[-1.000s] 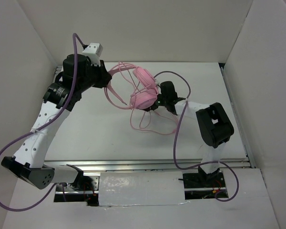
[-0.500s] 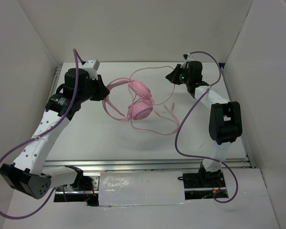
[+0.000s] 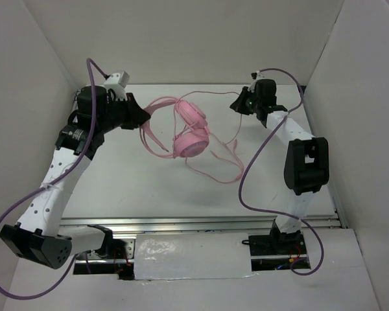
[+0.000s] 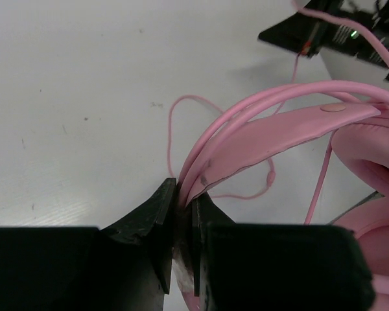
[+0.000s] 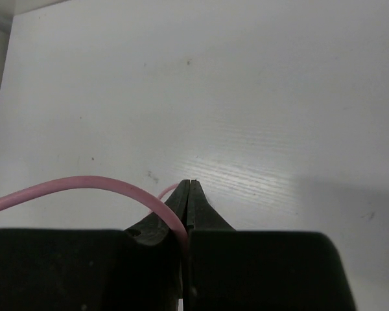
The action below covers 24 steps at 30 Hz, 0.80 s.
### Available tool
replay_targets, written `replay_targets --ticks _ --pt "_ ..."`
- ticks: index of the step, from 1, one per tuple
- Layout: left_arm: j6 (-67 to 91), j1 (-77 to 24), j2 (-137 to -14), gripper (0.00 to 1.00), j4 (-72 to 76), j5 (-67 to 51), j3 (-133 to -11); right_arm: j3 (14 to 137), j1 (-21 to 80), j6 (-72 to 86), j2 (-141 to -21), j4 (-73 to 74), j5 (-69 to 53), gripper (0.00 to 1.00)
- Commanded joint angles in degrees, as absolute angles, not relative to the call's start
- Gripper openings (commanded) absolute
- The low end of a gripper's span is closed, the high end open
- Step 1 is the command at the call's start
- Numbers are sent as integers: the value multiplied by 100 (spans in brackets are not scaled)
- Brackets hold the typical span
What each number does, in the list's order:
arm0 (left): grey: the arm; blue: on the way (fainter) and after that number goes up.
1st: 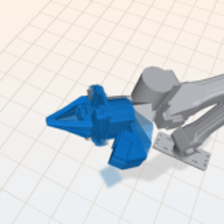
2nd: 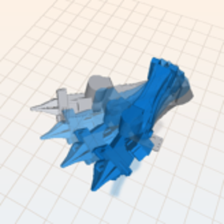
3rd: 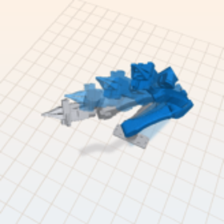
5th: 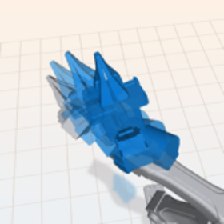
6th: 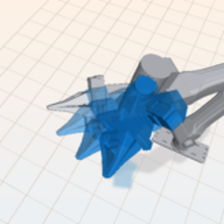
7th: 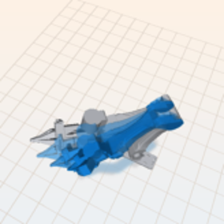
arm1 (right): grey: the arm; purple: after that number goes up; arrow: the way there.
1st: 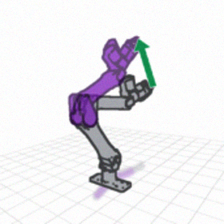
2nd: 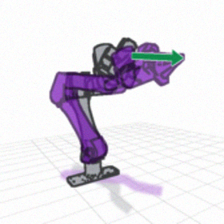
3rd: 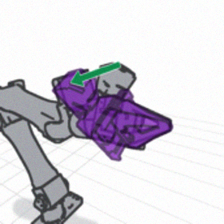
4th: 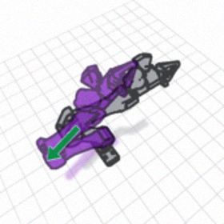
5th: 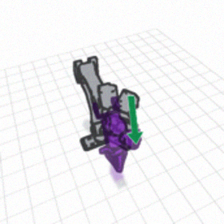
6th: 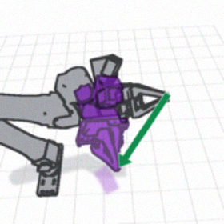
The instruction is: Wrap the headphones
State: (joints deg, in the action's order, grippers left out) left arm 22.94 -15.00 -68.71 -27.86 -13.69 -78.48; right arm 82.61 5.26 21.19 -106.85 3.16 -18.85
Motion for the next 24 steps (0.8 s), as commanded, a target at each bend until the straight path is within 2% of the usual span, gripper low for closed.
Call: replay_targets --ticks 1,6,10,13,19,20,24 --pt "2952 -1223 -7065 0 -1872 -2039 -8752 8158 694 2039 -10881 712 -2028 0" --pt "3847 -888 -7795 0 -1907 -2039 -9869 6910 1545 2100 -10355 212 -1987 0" --pt "4499 -599 -8480 0 -2065 -1521 -10440 6057 2642 2390 -9706 -420 -1986 0" --pt "4824 -580 -8692 0 -2232 -574 -10582 5591 3319 2479 -9195 -590 -1732 0" --pt "5221 -475 -9114 0 -2557 587 -10556 5292 4752 2627 -8289 182 -266 0" --pt "5116 -501 -9158 0 -2653 1076 -10556 5256 4911 2732 -8149 324 -20 0" --pt "5036 -510 -9421 0 -3154 2363 -10582 5448 5720 2752 -7156 1805 2164 0"
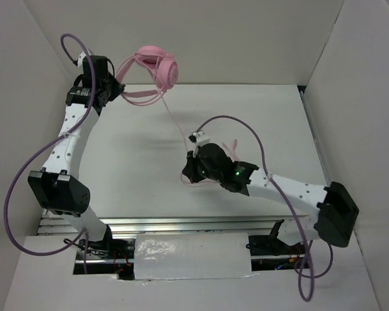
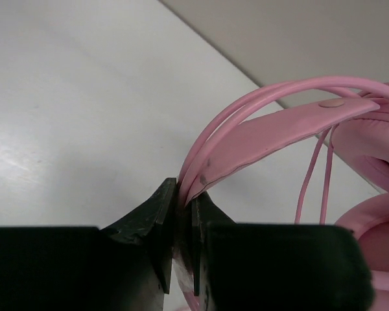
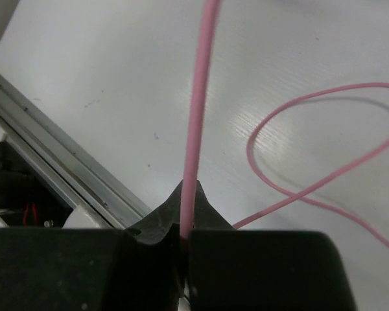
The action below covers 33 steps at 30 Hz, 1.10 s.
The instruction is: Wrap the headphones
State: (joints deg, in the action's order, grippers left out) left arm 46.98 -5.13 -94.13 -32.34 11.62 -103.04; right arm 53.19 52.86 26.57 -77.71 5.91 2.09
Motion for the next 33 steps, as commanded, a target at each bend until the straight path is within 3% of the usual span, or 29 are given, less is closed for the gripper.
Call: replay_targets --ticks 1,7,11,14,17,23,33 --pt "4975 -492 -9465 0 -3225 2443 -10582 5580 5887 2716 -7032 2045 2484 0" --pt "4494 -650 -9361 0 -3094 2830 -9679 6810 6732 1409 -6767 2786 4305 0" --pt "3930 -1115 -8676 0 -2532 2971 -8267 7241 6383 -904 -7004 1657 4755 0" --pt "3305 -1405 -8052 0 -1767 2383 -7212 7539 5952 -2332 -7171 916 4265 0" --pt "2726 -1845 -7516 0 -1205 2013 -6411 8013 5275 -3265 -7417 1018 2694 0" --pt "1557 -3189 -7102 0 -1169 1951 -5880 8437 4299 -4516 -8015 1388 829 0" --pt "712 -4280 -6427 0 -1072 1231 -5581 8693 2797 -3420 -8832 862 -535 0"
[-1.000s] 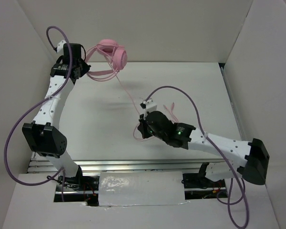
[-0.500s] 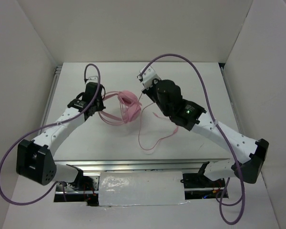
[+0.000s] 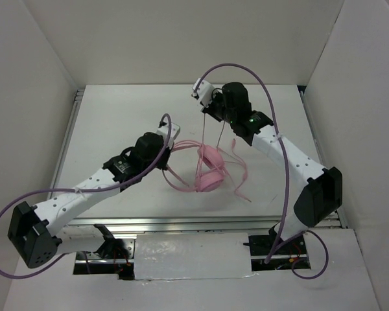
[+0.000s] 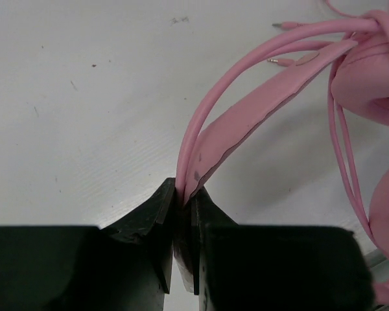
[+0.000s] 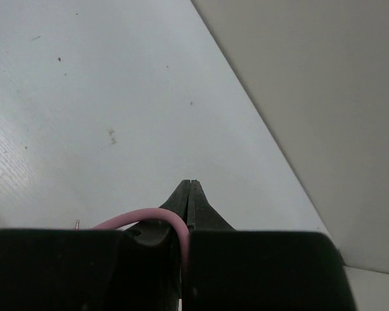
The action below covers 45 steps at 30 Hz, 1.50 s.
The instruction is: Wrap the headphones
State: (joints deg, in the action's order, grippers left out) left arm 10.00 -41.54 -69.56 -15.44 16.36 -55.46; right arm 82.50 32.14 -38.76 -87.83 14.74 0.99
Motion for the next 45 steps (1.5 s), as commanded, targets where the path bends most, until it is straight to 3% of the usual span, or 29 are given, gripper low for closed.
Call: replay_targets --ticks 1,6,13,23,24,31,37,39,40,42,45 --pt "712 -4289 -6329 0 -1081 1170 -5590 8640 2717 -3297 -8877 844 -649 0" --pt "756 -4307 -5881 0 -1134 818 -6002 7973 2417 -2437 -8903 563 -2034 4" --pt "711 -4280 -6002 0 -1116 -202 -7091 7348 2461 -1786 -9131 370 -4349 19" --pt "1362 -4069 -7022 0 -1942 165 -10120 6592 2953 727 -9940 -2555 -4895 52" --pt "1432 -4061 -7109 0 -2012 402 -10360 6557 3049 982 -10036 -3071 -4922 61" --pt "1670 -4052 -7866 0 -2399 1580 -12345 6153 3498 2231 -10880 -4296 -4719 65" --pt "1477 -4034 -8095 0 -2198 2520 -12972 5381 3586 3577 -11207 -5852 -5176 58" --pt "1284 -4034 -8147 0 -2040 3153 -12929 4731 3595 3603 -10936 -6020 -5168 36" --pt "1240 -3999 -8174 0 -1996 3321 -12877 4259 3621 3586 -10786 -6055 -5168 17" --pt "1335 -3616 -8287 0 -2056 3472 -12893 3738 3612 3498 -10173 -6038 -4880 0" --pt "2037 -2484 -8489 0 -2398 2761 -12920 2771 3542 3228 -8919 -5531 -4372 0"
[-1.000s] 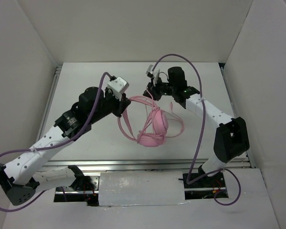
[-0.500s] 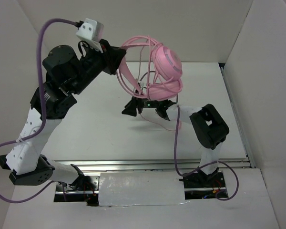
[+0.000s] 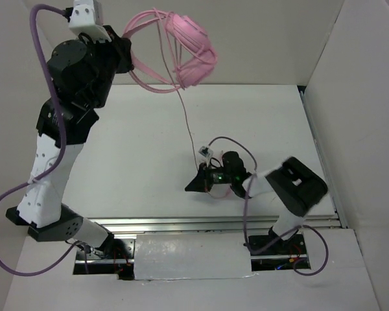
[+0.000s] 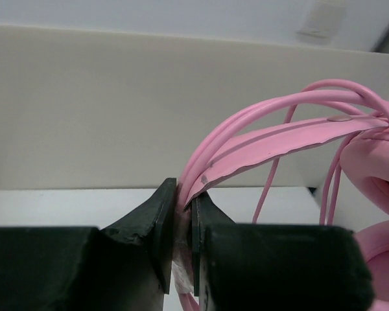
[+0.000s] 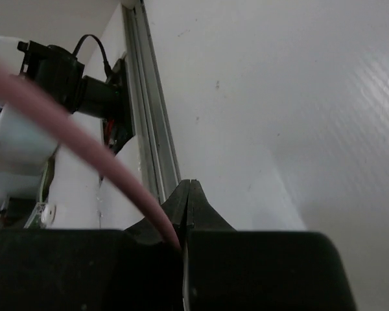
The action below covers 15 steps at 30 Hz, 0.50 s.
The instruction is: Wrap the headphones
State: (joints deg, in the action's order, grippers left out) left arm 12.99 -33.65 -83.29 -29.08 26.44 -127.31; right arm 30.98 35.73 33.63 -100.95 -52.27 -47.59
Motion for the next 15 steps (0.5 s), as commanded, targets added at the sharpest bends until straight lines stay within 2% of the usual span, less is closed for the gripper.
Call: replay_targets --ticks 1,6,8,11,15 --pt "2274 -2278 -8560 0 -2452 2734 -12894 2481 3629 3086 -8112 -4693 -4133 0" --pt "2900 -987 -8920 0 -2602 2628 -12517 2548 4445 2294 -5851 -1490 -1832 0" --pt "2944 -827 -9043 0 -2672 2925 -12305 2873 4684 2137 -5085 -245 -848 0" --pt "3058 -528 -9246 0 -2883 3024 -11929 3584 5018 1961 -4502 1014 646 0" --pt "3304 -238 -8974 0 -2400 2558 -10559 4603 5317 1425 -4526 1696 2159 0"
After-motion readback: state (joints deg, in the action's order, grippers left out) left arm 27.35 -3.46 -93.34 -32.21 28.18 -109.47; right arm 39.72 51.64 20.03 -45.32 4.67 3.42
